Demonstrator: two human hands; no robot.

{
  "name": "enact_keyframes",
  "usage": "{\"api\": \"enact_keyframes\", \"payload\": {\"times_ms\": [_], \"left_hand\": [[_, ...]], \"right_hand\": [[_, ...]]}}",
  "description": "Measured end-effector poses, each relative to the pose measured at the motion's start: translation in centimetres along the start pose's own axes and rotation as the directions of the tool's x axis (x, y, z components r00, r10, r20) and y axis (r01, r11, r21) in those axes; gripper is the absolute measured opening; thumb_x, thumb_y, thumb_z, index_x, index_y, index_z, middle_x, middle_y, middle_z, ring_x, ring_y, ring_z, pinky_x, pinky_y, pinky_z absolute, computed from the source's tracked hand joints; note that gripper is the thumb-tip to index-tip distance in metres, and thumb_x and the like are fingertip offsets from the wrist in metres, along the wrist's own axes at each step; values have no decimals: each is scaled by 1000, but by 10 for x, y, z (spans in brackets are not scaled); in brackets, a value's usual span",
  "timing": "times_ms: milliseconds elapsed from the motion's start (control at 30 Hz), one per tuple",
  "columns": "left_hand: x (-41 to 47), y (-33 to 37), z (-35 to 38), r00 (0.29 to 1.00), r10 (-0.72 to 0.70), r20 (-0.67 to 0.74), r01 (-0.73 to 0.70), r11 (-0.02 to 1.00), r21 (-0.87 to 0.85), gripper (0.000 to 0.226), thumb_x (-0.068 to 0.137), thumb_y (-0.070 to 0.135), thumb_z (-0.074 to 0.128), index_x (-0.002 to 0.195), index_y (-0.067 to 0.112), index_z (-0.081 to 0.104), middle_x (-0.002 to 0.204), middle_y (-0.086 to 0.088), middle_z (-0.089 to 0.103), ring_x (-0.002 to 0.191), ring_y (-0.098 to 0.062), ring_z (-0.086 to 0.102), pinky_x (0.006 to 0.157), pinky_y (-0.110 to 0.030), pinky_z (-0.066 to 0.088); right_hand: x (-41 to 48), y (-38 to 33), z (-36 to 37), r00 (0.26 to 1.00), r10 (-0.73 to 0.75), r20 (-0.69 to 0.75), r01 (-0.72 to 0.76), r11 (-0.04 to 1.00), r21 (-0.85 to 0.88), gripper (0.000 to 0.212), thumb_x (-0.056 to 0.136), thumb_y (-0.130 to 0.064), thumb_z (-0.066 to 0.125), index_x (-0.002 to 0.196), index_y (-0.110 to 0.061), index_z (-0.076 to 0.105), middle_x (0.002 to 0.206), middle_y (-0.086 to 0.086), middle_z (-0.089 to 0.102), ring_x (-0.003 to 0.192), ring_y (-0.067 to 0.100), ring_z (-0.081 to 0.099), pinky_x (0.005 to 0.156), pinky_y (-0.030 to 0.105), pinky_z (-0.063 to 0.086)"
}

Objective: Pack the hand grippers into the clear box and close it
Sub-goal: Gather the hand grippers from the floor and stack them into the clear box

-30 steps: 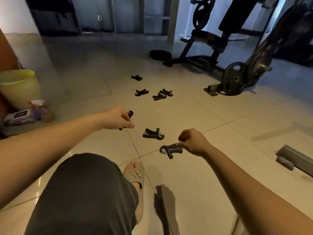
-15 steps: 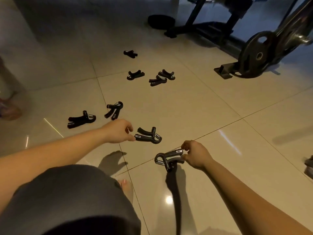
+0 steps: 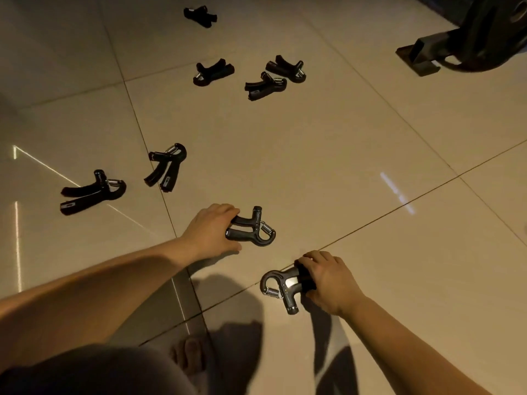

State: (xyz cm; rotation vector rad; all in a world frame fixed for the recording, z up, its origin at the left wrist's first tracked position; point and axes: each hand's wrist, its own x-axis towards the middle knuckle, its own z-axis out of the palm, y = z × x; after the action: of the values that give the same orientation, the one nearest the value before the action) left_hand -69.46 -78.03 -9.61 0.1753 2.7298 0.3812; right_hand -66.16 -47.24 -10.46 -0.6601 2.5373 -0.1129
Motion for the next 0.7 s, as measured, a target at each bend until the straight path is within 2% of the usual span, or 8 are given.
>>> {"api": "enact_keyframes", "payload": {"times_ms": [133, 233, 367, 533, 700], "left_hand": [[23, -11, 15, 995, 83, 61, -89, 991, 100, 93, 69, 62, 71, 147, 18, 44, 147, -2, 48, 136, -23, 40, 115, -40, 28], [33, -13, 24, 994, 89, 64, -97, 987, 131, 82, 70, 58, 71, 140, 22, 50, 134, 3, 53, 127, -20, 44, 113, -37, 27], [34, -9, 26, 997, 72, 36, -77, 988, 131, 62, 70, 56, 71, 123, 26, 58, 109, 7, 53, 105, -18, 47, 98, -34, 34], [16, -7, 21, 999, 51, 15, -52, 998, 30, 60, 69, 52, 73, 119, 23, 58, 108, 4, 55, 103, -19, 47, 80, -33, 36], [-22, 4, -6, 997, 76, -27, -78, 993, -88, 51, 72, 45, 80, 114, 27, 56, 103, 11, 59, 103, -13, 48, 75, -31, 41]], "right_hand": [[4, 5, 13, 999, -15, -51, 15, 1000, -5, 63, 75, -35, 73, 135, -29, 55, 130, -4, 55, 114, 24, 53, 96, 36, 44], [4, 6, 19, 996, -10, -89, 7, 999, -31, 63, 68, -42, 80, 127, -29, 60, 120, -4, 59, 105, 23, 57, 88, 36, 50], [5, 1, 22, 993, 16, -116, -27, 995, -92, 55, 73, -45, 78, 122, -27, 62, 117, -4, 60, 101, 23, 58, 83, 35, 51], [-6, -5, 16, 991, 87, -105, -94, 993, -64, 49, 73, -51, 76, 114, -26, 63, 106, -6, 62, 93, 21, 58, 74, 33, 49], [-32, -5, -7, 978, 146, -149, -149, 989, -10, 45, 76, -51, 73, 111, -25, 60, 105, -7, 58, 92, 18, 57, 70, 30, 45]]}}
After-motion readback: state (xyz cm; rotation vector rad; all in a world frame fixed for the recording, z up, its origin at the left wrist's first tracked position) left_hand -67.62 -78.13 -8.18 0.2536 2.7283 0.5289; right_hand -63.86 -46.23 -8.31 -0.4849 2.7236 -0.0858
